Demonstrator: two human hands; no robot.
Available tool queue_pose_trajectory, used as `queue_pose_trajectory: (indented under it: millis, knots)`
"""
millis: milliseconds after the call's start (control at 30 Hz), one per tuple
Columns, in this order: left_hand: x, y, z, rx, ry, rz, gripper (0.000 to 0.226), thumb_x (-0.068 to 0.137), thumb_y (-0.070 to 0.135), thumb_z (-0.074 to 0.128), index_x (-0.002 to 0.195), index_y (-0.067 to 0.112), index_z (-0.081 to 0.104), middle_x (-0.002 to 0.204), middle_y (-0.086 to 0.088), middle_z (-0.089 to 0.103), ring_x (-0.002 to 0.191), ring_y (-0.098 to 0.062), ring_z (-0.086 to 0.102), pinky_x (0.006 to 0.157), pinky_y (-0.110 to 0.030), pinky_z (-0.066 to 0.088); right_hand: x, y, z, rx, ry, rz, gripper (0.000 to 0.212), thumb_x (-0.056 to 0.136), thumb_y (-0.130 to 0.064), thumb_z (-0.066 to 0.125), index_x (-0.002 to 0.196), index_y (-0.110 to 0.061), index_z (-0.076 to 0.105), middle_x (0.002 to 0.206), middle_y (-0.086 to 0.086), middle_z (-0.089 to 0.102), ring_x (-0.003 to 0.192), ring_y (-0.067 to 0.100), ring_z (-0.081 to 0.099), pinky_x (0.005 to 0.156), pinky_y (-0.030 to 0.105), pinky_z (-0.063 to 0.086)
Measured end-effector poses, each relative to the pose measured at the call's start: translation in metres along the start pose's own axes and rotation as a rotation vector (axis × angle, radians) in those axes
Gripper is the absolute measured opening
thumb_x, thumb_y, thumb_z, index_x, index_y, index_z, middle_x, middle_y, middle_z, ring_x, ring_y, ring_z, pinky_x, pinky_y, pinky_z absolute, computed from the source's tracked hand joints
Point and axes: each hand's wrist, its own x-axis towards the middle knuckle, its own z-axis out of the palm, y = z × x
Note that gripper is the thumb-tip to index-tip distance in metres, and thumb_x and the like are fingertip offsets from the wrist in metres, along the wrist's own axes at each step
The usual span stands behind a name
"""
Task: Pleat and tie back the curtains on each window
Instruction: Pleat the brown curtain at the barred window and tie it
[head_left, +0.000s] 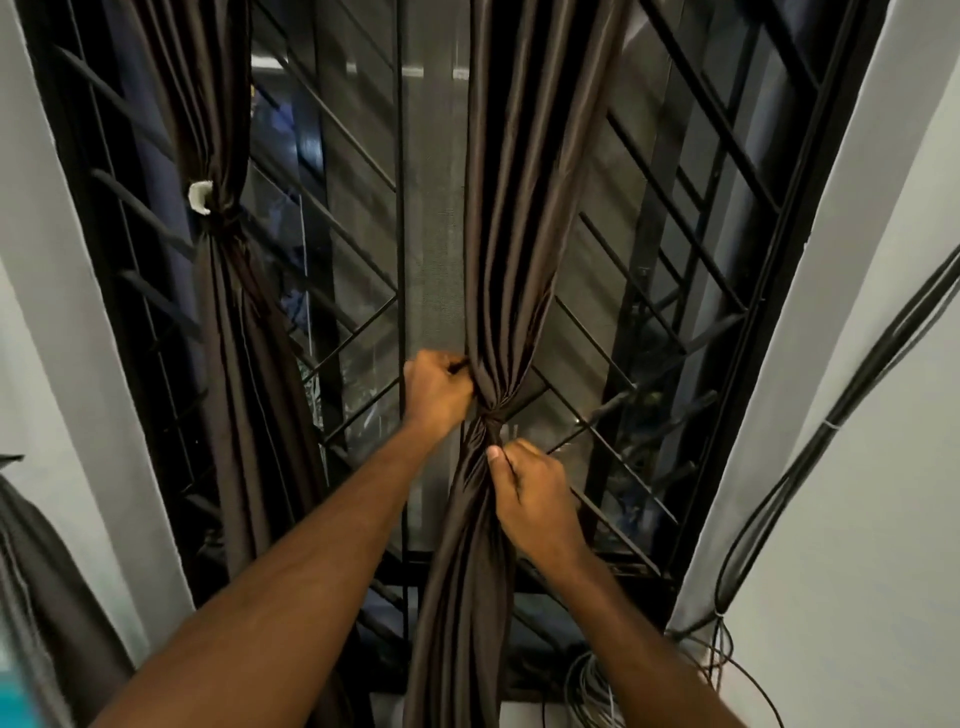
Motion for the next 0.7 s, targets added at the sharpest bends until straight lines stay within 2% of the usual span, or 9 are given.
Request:
queue_pose_trajectory:
  millis: [67, 133, 233, 333, 433, 567, 667, 700]
  knots:
    - [-0.001, -0.006, 0.007, -0.019, -0.001, -0.027, 0.042, 0.091, 0.01, 0.065, 0.053, 0.025, 0.058, 0.051, 0.005, 0.058, 0.047, -0.007, 0.052, 0.05, -0.021, 0.037, -0.006, 0.003, 0.0, -0.007, -0.004, 0.0, 0.037, 0.105, -0.023, 0.048, 0.069, -0.021, 0.04, 0.065, -0.011, 0.036, 0.057, 0.001, 0.04, 0.056, 0.017, 0.024]
    - [-0.002, -0.007, 0.009, -0.091, -0.034, -0.076, 0.039, 0.094, 0.013, 0.066, 0.057, 0.023, 0.062, 0.051, 0.007, 0.057, 0.046, -0.006, 0.051, 0.051, -0.02, 0.037, -0.008, 0.006, -0.002, -0.004, -0.002, -0.007, 0.038, 0.105, -0.026, 0.047, 0.069, -0.021, 0.04, 0.065, -0.01, 0.037, 0.058, 0.003, 0.041, 0.056, 0.015, 0.026]
    - [-0.007, -0.012, 0.002, -0.305, -0.115, -0.162, 0.031, 0.098, 0.017, 0.064, 0.068, 0.011, 0.068, 0.049, 0.003, 0.054, 0.044, -0.008, 0.046, 0.05, -0.023, 0.036, -0.012, 0.013, -0.001, -0.033, 0.013, 0.01, 0.039, 0.104, -0.03, 0.049, 0.068, -0.02, 0.039, 0.066, -0.007, 0.038, 0.057, 0.008, 0.041, 0.055, 0.019, 0.026]
    - [-0.022, -0.025, -0.008, -0.391, -0.215, -0.198, 0.032, 0.1, 0.022, 0.061, 0.082, -0.002, 0.068, 0.054, -0.003, 0.052, 0.044, -0.008, 0.045, 0.045, -0.022, 0.034, -0.023, 0.023, 0.006, -0.038, 0.034, 0.085, 0.04, 0.101, -0.026, 0.059, 0.065, -0.02, 0.044, 0.067, -0.005, 0.042, 0.058, 0.008, 0.044, 0.055, 0.022, 0.031]
    - [-0.044, -0.051, -0.012, -0.366, -0.272, -0.24, 0.04, 0.1, 0.032, 0.06, 0.086, -0.005, 0.07, 0.056, -0.001, 0.055, 0.046, -0.011, 0.047, 0.042, -0.019, 0.035, -0.038, 0.03, 0.018, -0.041, 0.018, 0.126, 0.041, 0.1, -0.022, 0.061, 0.063, -0.021, 0.044, 0.066, -0.007, 0.041, 0.056, 0.005, 0.043, 0.056, 0.018, 0.027]
    - [-0.075, -0.107, -0.018, -0.212, -0.241, -0.274, 0.044, 0.102, 0.029, 0.058, 0.069, 0.002, 0.068, 0.051, 0.0, 0.056, 0.043, -0.007, 0.048, 0.046, -0.018, 0.039, -0.068, 0.034, 0.042, -0.06, -0.031, 0.133, 0.041, 0.098, -0.024, 0.062, 0.063, -0.024, 0.04, 0.064, -0.005, 0.04, 0.054, 0.011, 0.043, 0.054, 0.031, 0.036]
    - [-0.101, -0.158, -0.027, -0.099, -0.24, -0.345, 0.045, 0.102, 0.022, 0.059, 0.071, -0.009, 0.068, 0.046, 0.006, 0.055, 0.041, -0.001, 0.048, 0.049, -0.019, 0.041, -0.095, 0.04, 0.068, -0.04, -0.109, 0.192, 0.043, 0.097, -0.027, 0.06, 0.059, -0.021, 0.04, 0.061, -0.005, 0.042, 0.051, 0.012, 0.044, 0.052, 0.032, 0.042]
    - [-0.11, -0.174, -0.031, -0.058, -0.252, -0.365, 0.043, 0.101, 0.021, 0.06, 0.07, -0.008, 0.069, 0.044, 0.007, 0.055, 0.041, 0.0, 0.049, 0.048, -0.018, 0.042, -0.104, 0.041, 0.077, -0.038, -0.139, 0.212, 0.043, 0.097, -0.03, 0.058, 0.059, -0.02, 0.041, 0.06, -0.004, 0.042, 0.051, 0.013, 0.044, 0.052, 0.033, 0.042]
